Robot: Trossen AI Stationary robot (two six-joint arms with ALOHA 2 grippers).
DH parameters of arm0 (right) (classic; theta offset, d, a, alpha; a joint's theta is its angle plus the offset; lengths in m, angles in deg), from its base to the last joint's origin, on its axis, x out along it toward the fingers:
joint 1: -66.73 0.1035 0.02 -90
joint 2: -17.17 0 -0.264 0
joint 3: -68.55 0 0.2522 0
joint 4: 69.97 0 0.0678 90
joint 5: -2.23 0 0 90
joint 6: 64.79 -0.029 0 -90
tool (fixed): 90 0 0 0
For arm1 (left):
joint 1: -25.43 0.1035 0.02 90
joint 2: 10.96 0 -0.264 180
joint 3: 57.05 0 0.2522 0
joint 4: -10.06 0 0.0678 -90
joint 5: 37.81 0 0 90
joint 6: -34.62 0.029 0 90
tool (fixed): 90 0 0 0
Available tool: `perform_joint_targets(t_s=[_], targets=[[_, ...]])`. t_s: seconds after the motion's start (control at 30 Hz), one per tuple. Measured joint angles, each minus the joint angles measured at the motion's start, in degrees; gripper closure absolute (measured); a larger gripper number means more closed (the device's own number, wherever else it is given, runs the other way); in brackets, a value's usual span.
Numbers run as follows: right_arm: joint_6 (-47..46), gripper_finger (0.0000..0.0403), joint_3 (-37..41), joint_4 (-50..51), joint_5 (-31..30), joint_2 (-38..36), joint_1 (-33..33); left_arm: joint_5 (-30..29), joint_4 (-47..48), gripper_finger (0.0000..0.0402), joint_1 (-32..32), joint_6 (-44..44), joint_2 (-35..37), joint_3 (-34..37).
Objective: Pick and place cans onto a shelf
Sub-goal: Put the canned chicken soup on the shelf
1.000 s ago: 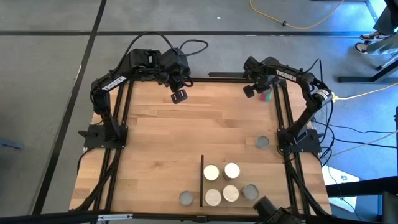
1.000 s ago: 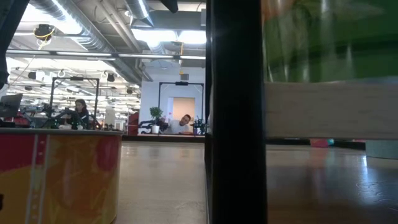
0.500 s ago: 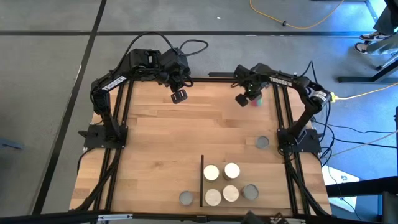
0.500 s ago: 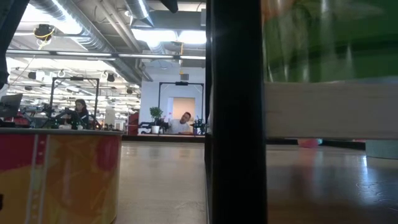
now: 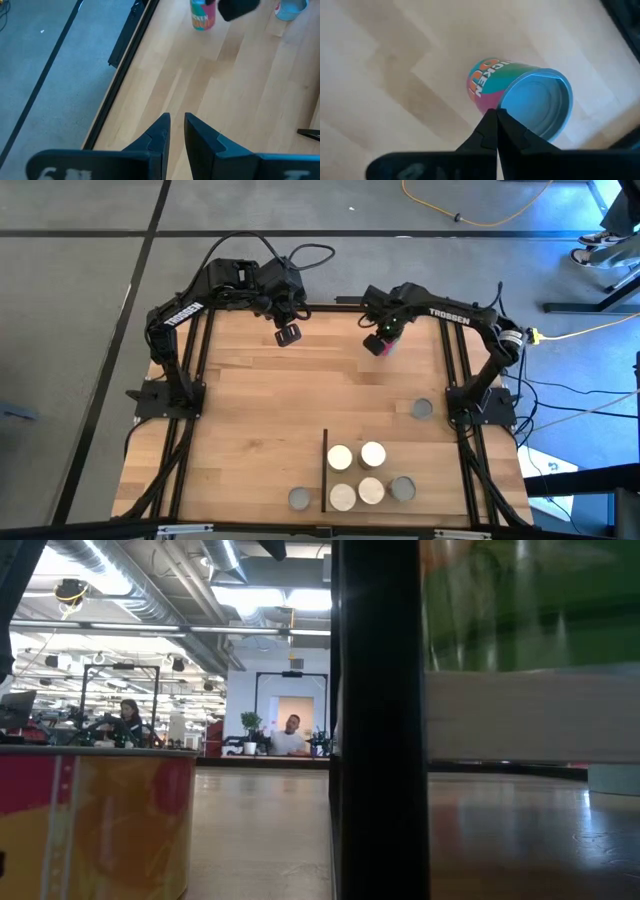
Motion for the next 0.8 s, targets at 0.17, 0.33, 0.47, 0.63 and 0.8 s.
perform_joint_targets(t_s=[0.17,0.33,0.47,0.63,0.8], targets=[[0.07,0.0403,0.0,-0.09,0.03,-0.01,4.2,0.02,-0.01,0.0352,-0.02,0.0,0.0,0.0],[1.52,0.0403,0.0,-0.13,-0.02,-0.01,8.74,0.0,0.01,0.0352,-0.02,0.0,0.0,0.0],[3.12,0.0403,0.0,-0.07,-0.26,-0.01,12.94,0.02,0.42,0.0352,-0.02,0.0,0.0,0.0],[4.42,0.0403,0.0,0.74,-0.45,-0.32,17.53,0.01,1.31,0.0352,-0.02,0.0,0.0,0.0],[4.41,0.0403,0.0,3.03,-0.45,-1.03,21.86,0.0,1.32,0.0352,-0.02,1.32,0.0,0.0]])
